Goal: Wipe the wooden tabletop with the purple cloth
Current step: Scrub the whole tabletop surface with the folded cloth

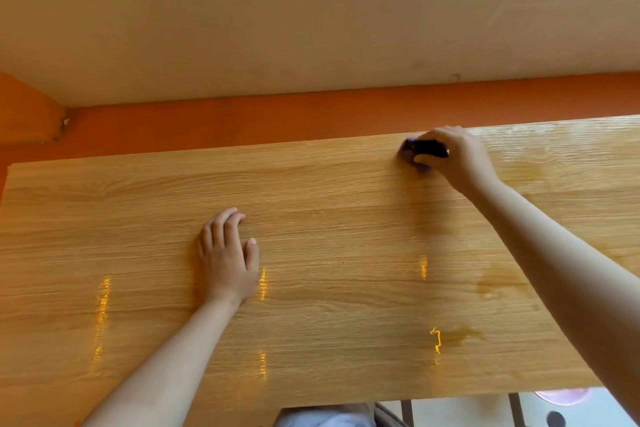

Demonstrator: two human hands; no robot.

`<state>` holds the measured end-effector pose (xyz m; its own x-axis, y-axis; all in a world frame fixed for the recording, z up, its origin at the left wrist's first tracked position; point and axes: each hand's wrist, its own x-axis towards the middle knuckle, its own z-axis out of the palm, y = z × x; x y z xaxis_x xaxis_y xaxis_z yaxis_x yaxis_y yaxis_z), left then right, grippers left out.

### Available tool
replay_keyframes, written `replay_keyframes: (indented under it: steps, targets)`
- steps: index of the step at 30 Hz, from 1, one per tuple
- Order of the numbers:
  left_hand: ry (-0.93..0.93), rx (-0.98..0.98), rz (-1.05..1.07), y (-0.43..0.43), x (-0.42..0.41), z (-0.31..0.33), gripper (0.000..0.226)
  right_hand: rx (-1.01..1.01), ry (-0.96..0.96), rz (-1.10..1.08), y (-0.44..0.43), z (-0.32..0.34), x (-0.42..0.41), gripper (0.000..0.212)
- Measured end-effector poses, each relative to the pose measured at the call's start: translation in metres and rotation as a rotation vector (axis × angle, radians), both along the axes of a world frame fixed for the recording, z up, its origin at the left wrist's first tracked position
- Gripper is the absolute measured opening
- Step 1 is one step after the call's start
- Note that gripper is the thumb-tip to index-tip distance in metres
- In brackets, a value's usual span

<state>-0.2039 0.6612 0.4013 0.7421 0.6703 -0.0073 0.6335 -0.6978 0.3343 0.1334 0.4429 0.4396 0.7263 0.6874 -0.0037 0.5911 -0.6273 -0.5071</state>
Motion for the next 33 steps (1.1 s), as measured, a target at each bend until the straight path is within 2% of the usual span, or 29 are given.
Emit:
replay_keyframes:
  steps: [8,12,14,18,23,27,33]
  targets:
    - [0.032,-0.011,0.002,-0.003,0.002,0.004,0.043,-0.079,0.134,0.287,-0.088,0.004,-0.099,0.033]
    - [0.038,0.000,0.000,-0.003,0.002,0.004,0.043,-0.092,0.143,0.369,-0.101,0.002,-0.107,0.031]
    - [0.026,0.022,-0.010,-0.002,0.002,0.002,0.042,-0.062,0.084,0.314,-0.089,0.000,-0.087,0.031]
    - [-0.014,0.042,-0.009,0.000,0.004,-0.001,0.041,-0.027,-0.007,0.041,-0.041,-0.002,-0.021,0.029]
    - [0.005,0.045,-0.011,-0.002,0.001,-0.001,0.043,-0.036,-0.049,-0.095,-0.001,-0.005,0.033,0.028]
    - [0.045,0.054,-0.018,-0.003,-0.002,0.001,0.044,-0.089,-0.035,-0.065,-0.019,-0.001,0.018,0.025]
    - [0.029,0.024,-0.041,-0.008,0.002,0.011,0.046,-0.112,0.042,0.099,-0.110,0.011,-0.075,0.028]
